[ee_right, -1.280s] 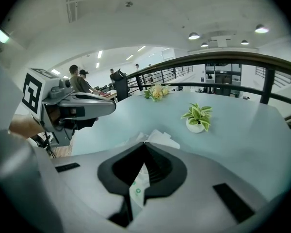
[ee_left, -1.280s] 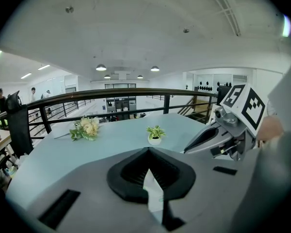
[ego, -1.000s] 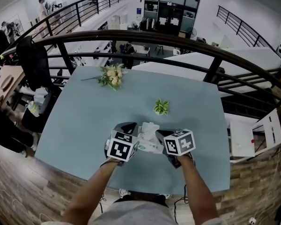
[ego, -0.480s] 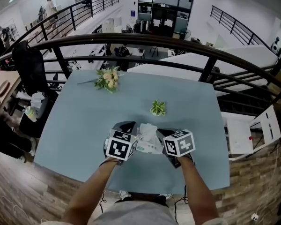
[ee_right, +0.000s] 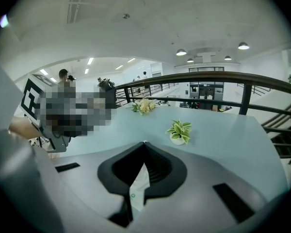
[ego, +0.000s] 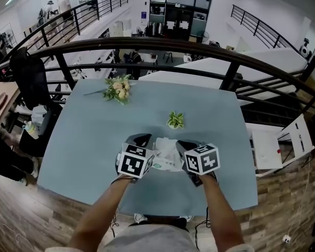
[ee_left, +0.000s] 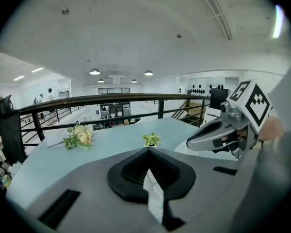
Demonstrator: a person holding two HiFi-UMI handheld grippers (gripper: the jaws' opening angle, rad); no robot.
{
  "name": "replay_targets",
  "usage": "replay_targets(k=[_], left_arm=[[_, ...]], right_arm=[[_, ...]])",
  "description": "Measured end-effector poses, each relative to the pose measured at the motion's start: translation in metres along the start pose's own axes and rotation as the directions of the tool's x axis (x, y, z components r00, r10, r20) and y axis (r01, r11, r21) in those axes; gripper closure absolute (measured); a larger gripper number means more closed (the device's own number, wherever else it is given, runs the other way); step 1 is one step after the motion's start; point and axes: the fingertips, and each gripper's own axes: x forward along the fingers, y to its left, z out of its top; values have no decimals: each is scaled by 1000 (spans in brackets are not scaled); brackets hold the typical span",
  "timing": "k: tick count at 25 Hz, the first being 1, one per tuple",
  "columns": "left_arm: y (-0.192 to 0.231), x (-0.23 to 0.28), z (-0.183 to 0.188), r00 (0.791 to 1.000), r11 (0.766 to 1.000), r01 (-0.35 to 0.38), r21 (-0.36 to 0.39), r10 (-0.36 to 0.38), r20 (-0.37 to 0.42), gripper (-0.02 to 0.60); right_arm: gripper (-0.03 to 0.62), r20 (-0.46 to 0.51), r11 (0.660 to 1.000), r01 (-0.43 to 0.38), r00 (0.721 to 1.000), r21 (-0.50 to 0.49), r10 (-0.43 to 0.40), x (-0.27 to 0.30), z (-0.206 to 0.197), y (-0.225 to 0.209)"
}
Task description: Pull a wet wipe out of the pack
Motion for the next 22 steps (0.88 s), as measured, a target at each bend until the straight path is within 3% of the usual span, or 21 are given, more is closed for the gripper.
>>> replay_targets(k=[22], left_arm=[[4, -8, -2, 999, 998, 53, 34, -53, 11, 584]], right_arm=[[589, 119, 989, 132, 983, 67, -140, -22, 17, -6]])
